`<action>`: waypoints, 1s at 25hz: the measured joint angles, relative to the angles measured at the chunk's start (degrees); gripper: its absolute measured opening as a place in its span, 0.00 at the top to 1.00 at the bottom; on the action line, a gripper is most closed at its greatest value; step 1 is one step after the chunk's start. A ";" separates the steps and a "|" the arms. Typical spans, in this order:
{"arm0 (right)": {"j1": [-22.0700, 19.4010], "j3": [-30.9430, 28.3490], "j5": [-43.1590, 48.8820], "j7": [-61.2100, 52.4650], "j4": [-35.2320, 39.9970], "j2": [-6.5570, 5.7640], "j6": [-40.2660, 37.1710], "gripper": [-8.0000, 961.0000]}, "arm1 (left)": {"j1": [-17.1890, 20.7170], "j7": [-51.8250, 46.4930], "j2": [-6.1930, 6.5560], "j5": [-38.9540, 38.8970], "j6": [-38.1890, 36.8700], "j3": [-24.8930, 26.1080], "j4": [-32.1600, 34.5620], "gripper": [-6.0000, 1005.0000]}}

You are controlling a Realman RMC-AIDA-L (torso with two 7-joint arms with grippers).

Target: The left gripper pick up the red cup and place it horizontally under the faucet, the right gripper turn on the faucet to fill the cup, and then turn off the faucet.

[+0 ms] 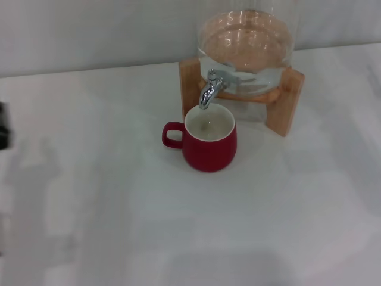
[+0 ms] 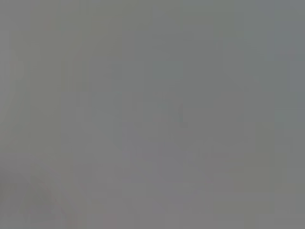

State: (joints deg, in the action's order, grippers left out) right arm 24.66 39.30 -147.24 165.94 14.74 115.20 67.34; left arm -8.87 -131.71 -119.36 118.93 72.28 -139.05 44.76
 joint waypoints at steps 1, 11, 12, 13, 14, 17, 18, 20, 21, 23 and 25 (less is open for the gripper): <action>-0.34 -0.01 -0.70 -0.18 -0.21 0.01 0.86 0.33 | -0.16 -2.52 0.06 -0.66 1.99 0.54 -1.04 0.54; -2.91 1.22 -1.01 -4.25 -5.05 0.12 14.52 0.33 | -1.03 -20.93 0.35 -0.57 7.41 13.34 -9.67 0.48; -3.11 1.61 -0.96 -5.02 -5.53 0.12 15.91 0.33 | -1.37 -22.40 0.35 -0.72 7.33 14.80 -10.61 0.46; -3.35 2.29 -0.89 -6.00 -5.93 0.12 17.31 0.33 | -1.89 -24.37 0.33 -0.78 7.16 16.77 -11.78 0.44; -3.59 3.37 -0.69 -6.88 -6.12 0.12 18.60 0.33 | -2.38 -26.15 0.31 -0.81 6.92 18.32 -12.81 0.42; -4.32 9.08 0.80 -7.88 -5.78 -0.03 20.41 0.33 | -3.88 -29.80 0.27 -0.86 5.91 21.58 -15.04 0.36; -4.39 10.55 1.27 -7.89 -5.69 -0.07 20.64 0.33 | -4.36 -30.37 0.27 -0.87 5.69 22.42 -15.63 0.32; -4.51 13.84 2.45 -7.97 -5.59 -0.09 21.51 0.33 | -5.25 -30.65 0.27 -0.84 5.58 23.31 -16.60 0.23; -4.66 14.96 2.91 -8.16 -5.59 -0.10 22.09 0.33 | -5.76 -30.65 0.28 -0.84 5.57 23.47 -17.13 0.19; -5.01 17.29 3.78 -8.71 -5.61 -0.11 23.42 0.33 | -6.86 -30.60 0.36 -0.82 5.57 23.76 -18.07 0.14; -5.27 19.45 4.80 -9.33 -5.63 -0.12 24.63 0.33 | -7.75 -30.53 0.42 -0.75 5.57 24.55 -18.91 0.14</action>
State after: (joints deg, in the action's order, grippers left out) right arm 19.40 58.75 -142.43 156.61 9.11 115.08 91.97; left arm -16.62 -162.24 -118.95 118.19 77.85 -114.50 25.85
